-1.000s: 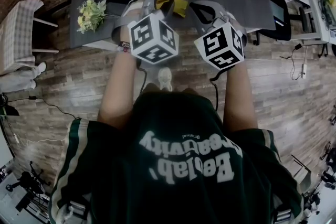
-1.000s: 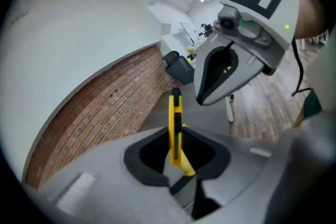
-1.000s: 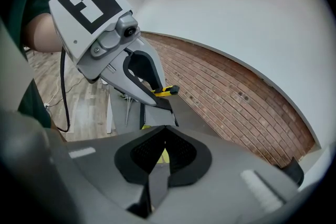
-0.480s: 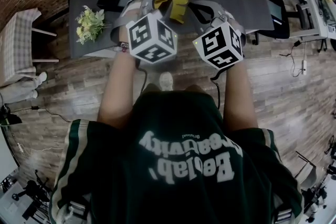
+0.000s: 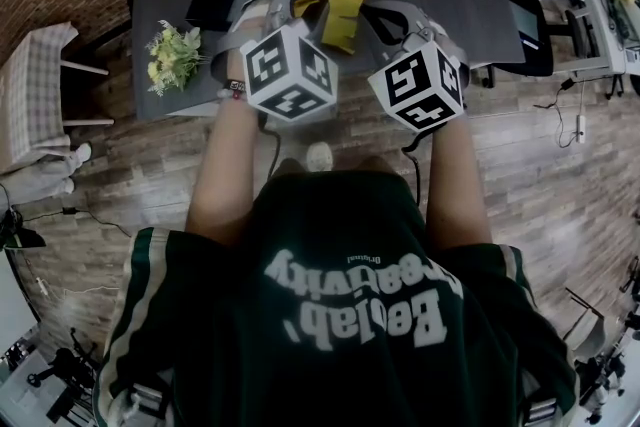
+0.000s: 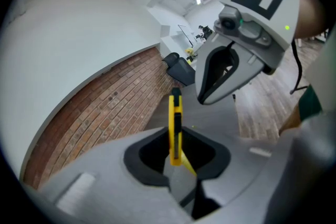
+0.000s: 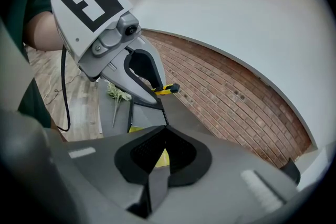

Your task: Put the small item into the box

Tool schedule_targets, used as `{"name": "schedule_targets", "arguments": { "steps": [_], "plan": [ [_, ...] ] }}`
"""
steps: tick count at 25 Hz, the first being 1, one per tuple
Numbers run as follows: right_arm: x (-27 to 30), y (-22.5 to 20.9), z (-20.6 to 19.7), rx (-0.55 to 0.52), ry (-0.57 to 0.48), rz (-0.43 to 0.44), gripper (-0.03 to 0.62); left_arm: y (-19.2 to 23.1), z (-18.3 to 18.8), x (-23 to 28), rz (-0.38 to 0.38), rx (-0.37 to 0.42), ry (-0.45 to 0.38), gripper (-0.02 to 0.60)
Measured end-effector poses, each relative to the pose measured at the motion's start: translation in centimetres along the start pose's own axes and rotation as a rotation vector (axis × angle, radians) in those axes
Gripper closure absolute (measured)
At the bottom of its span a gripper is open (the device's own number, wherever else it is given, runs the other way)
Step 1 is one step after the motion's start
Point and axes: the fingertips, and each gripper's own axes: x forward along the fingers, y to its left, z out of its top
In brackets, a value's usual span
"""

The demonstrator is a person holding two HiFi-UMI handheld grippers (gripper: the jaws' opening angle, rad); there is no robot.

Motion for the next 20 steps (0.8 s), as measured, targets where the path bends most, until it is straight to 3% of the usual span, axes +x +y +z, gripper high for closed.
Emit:
{"name": "schedule_targets", "arguments": {
  "steps": [20],
  "plan": [
    [2.2,-0.8,-0.6,-0.032,-0.003,0.057,0.588,1.0,-1.0,2.1,0.016,-0.054,0.036,0.509]
  ]
}}
